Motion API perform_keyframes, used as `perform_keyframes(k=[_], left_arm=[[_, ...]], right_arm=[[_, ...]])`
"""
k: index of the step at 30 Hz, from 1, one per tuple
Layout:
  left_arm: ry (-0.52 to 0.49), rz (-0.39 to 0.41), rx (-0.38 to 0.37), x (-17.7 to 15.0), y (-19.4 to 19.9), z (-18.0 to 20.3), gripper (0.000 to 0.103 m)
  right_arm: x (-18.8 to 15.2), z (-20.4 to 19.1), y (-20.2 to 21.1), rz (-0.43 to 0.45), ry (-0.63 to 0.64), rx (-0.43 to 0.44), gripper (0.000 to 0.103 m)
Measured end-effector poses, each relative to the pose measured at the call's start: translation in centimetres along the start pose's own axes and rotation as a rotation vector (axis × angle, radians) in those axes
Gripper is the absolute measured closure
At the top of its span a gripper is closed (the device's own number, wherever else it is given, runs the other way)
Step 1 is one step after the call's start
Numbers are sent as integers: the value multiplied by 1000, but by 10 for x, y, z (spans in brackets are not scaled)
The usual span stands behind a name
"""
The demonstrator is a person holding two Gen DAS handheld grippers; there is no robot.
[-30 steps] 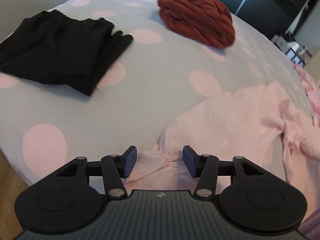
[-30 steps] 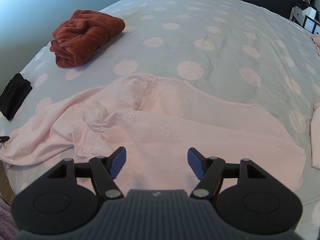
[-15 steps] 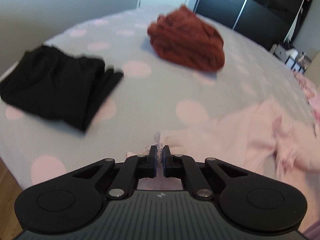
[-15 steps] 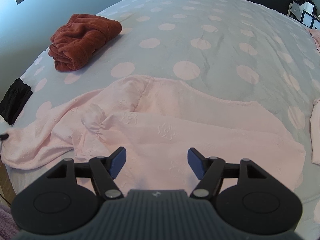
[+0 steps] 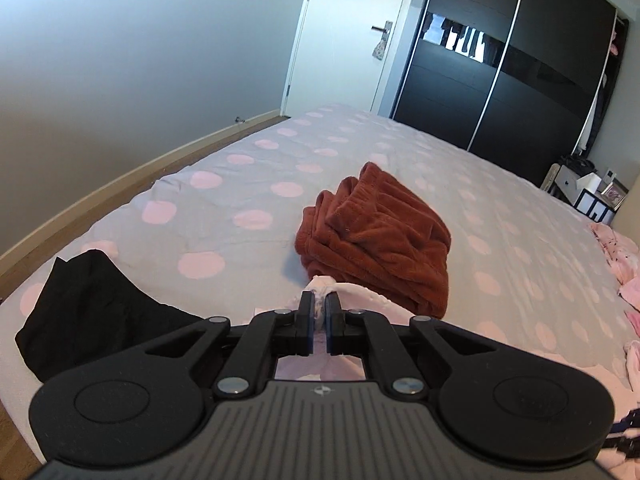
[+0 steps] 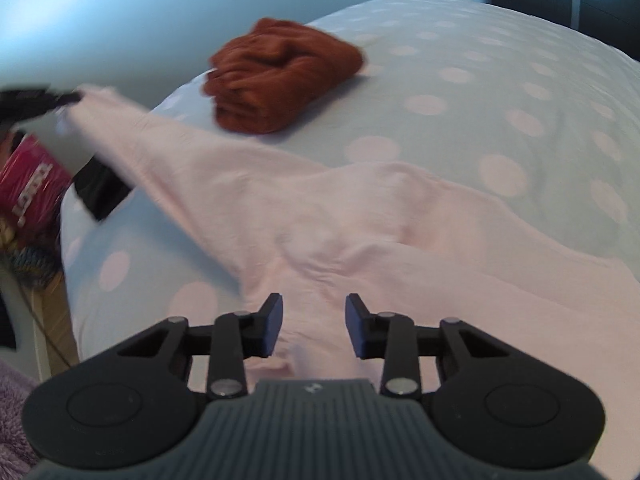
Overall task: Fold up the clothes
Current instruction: 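Grasp the garment's other sleeve with the left tool and lift it up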
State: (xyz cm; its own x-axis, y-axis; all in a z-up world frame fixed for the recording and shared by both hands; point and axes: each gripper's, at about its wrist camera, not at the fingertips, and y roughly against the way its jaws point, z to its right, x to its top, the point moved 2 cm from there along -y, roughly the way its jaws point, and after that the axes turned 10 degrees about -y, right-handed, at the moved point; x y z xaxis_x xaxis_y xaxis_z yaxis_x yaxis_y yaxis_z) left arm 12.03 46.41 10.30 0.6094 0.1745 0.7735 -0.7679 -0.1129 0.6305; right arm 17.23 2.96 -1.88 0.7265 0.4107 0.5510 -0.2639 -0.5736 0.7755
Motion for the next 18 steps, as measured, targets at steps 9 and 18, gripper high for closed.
perform_keyframes(k=[9,18], left_arm=[[-62,33,-59,10,9,19,100],[-250,176,-258,58,65,121,100]], right_arm=[[-5,-7,-90,-168,29,-48,75],[7,19,-7,-97,25,-102,68]])
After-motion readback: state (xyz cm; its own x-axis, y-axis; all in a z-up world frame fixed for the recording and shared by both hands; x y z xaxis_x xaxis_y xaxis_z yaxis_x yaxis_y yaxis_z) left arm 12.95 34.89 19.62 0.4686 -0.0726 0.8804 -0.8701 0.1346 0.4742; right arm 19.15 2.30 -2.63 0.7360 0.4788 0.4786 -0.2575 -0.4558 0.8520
